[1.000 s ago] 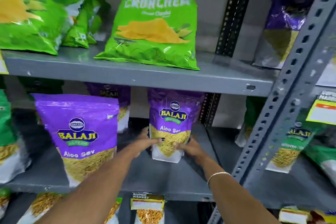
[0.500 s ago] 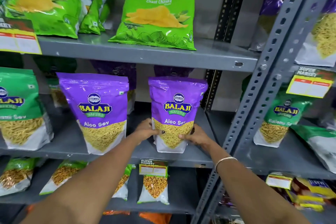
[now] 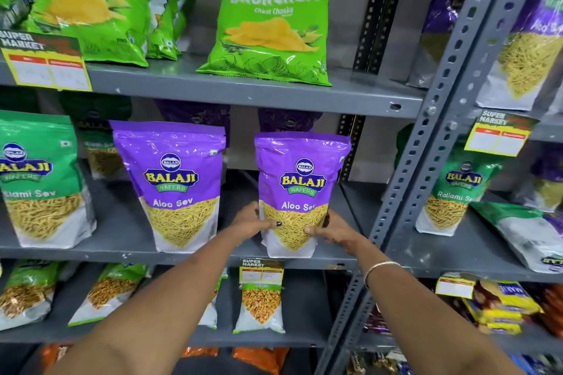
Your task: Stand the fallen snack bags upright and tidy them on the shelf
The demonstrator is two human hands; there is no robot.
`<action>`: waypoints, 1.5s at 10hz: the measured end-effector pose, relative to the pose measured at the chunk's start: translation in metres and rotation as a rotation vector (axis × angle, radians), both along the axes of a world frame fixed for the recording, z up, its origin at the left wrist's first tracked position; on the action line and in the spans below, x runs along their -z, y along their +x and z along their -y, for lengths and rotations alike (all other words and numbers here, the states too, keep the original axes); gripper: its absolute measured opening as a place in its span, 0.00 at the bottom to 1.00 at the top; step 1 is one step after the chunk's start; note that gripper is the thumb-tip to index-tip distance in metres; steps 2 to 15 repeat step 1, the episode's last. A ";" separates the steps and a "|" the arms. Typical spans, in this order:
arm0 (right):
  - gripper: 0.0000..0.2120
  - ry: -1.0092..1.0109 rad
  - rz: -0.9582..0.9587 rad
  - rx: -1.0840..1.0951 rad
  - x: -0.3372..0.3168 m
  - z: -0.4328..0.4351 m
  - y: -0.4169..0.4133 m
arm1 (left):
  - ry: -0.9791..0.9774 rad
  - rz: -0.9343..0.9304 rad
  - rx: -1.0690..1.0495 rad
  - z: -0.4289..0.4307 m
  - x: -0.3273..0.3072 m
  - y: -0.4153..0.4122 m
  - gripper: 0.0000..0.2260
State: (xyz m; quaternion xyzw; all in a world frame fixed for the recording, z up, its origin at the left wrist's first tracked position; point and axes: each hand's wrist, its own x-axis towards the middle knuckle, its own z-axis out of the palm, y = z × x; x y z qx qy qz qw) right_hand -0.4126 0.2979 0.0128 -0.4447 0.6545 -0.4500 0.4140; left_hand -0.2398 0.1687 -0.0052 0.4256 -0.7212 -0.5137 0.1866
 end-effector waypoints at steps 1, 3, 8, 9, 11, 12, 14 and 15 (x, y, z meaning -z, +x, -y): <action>0.50 -0.149 -0.082 0.242 0.001 0.009 0.003 | -0.361 0.091 -0.135 -0.004 -0.005 0.010 0.34; 0.50 -0.149 -0.082 0.242 0.001 0.009 0.003 | -0.361 0.091 -0.135 -0.004 -0.005 0.010 0.34; 0.50 -0.149 -0.082 0.242 0.001 0.009 0.003 | -0.361 0.091 -0.135 -0.004 -0.005 0.010 0.34; 0.50 -0.149 -0.082 0.242 0.001 0.009 0.003 | -0.361 0.091 -0.135 -0.004 -0.005 0.010 0.34; 0.50 -0.149 -0.082 0.242 0.001 0.009 0.003 | -0.361 0.091 -0.135 -0.004 -0.005 0.010 0.34; 0.50 -0.149 -0.082 0.242 0.001 0.009 0.003 | -0.361 0.091 -0.135 -0.004 -0.005 0.010 0.34; 0.50 -0.149 -0.082 0.242 0.001 0.009 0.003 | -0.361 0.091 -0.135 -0.004 -0.005 0.010 0.34; 0.50 -0.149 -0.082 0.242 0.001 0.009 0.003 | -0.361 0.091 -0.135 -0.004 -0.005 0.010 0.34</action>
